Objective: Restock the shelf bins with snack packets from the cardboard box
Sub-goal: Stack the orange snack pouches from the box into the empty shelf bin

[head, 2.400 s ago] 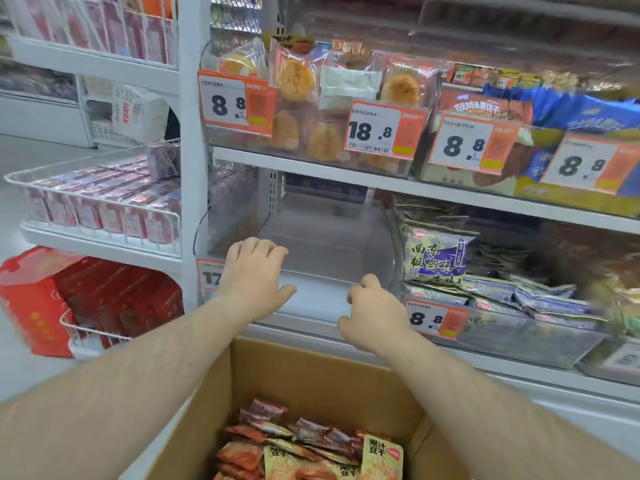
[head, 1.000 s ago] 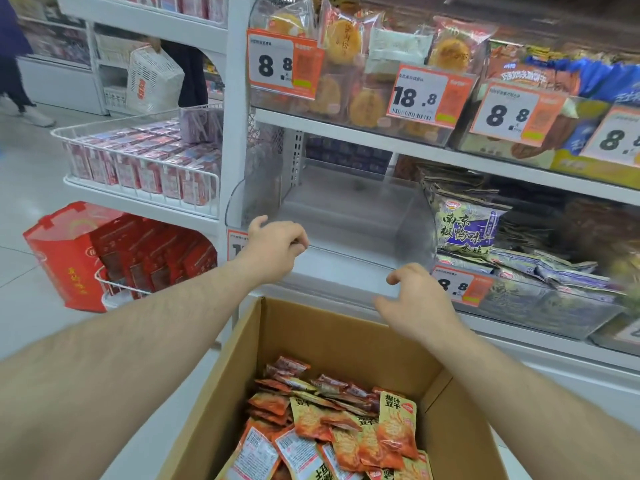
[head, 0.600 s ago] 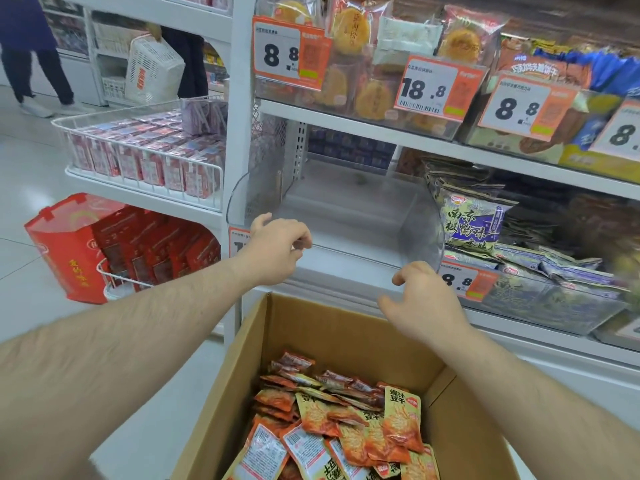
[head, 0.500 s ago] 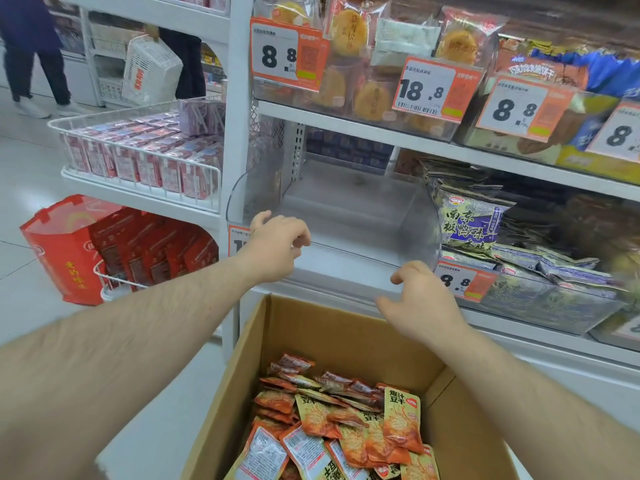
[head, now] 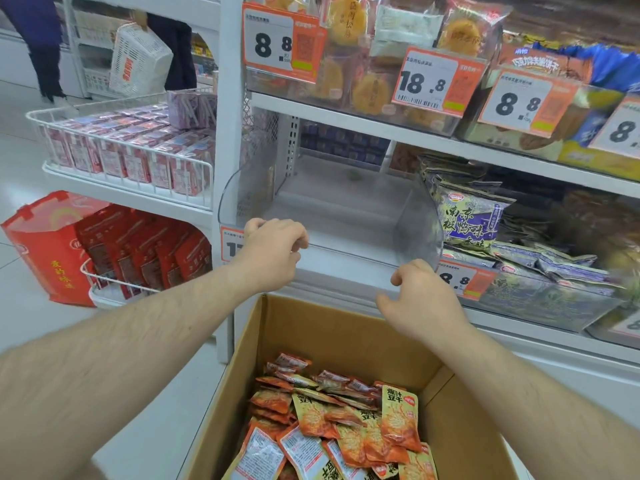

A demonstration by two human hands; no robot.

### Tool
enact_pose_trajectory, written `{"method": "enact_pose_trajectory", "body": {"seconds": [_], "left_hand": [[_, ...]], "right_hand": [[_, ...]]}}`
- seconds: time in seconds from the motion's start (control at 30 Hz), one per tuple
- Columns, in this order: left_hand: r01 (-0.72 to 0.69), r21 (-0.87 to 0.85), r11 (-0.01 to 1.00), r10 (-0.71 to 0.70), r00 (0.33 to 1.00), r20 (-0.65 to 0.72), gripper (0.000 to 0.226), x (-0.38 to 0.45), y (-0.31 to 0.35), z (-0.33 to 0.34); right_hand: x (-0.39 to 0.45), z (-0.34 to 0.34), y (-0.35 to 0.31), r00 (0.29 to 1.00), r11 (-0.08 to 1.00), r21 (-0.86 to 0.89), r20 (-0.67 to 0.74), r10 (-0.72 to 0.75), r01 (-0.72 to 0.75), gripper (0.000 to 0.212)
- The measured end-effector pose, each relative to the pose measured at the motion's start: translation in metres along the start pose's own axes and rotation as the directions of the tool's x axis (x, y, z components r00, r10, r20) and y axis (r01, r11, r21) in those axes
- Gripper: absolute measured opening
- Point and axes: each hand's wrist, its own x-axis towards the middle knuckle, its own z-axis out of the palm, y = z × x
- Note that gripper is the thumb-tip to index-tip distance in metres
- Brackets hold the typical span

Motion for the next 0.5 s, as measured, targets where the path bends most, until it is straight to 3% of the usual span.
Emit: {"method": "enact_pose_trajectory", "body": {"seconds": [0.13, 0.2, 0.27, 0.33, 0.37, 0.43, 0.5], "left_hand": [[0.006, -0.011, 1.000, -0.006, 1.000, 0.016, 0.020, -0.007, 0.004, -0.004], [-0.009, 0.026, 1.000, 0.009, 1.000, -0.009, 0.019, -0.008, 0.005, -0.004], [-0.132, 0.140, 0.981, 0.149, 0.982, -0.118, 0.043, -0.013, 0.006, -0.001], [-0.336, 0.187, 0.923, 0.370, 0.909, -0.193, 0.055, -0.019, 0.011, 0.003], [-0.432, 0.168, 0.886, 0.459, 0.869, -0.183, 0.053, -0.024, 0.015, 0.005], [-0.533, 0.083, 0.842, 0.539, 0.837, -0.092, 0.048, -0.034, 0.018, 0.013], [-0.461, -0.050, 0.886, 0.463, 0.883, 0.075, 0.042, -0.045, 0.018, 0.023]], "right_hand": [[-0.008, 0.000, 0.003, 0.999, 0.999, -0.040, 0.019, -0.033, 0.034, 0.043], [-0.016, 0.002, 0.005, 0.987, 0.994, -0.026, -0.118, -0.106, 0.104, 0.038], [-0.028, 0.009, 0.004, 0.883, 0.948, -0.017, -0.359, -0.302, 0.318, 0.022], [-0.039, 0.031, 0.005, 0.792, 0.869, -0.016, -0.403, -0.458, 0.495, 0.011], [-0.043, 0.046, 0.007, 0.831, 0.866, 0.015, -0.291, -0.474, 0.499, 0.010], [-0.042, 0.084, 0.014, 0.945, 0.951, 0.070, 0.112, -0.308, 0.302, 0.006], [-0.040, 0.128, 0.024, 0.875, 0.989, -0.002, 0.466, -0.131, 0.149, 0.005]]}}
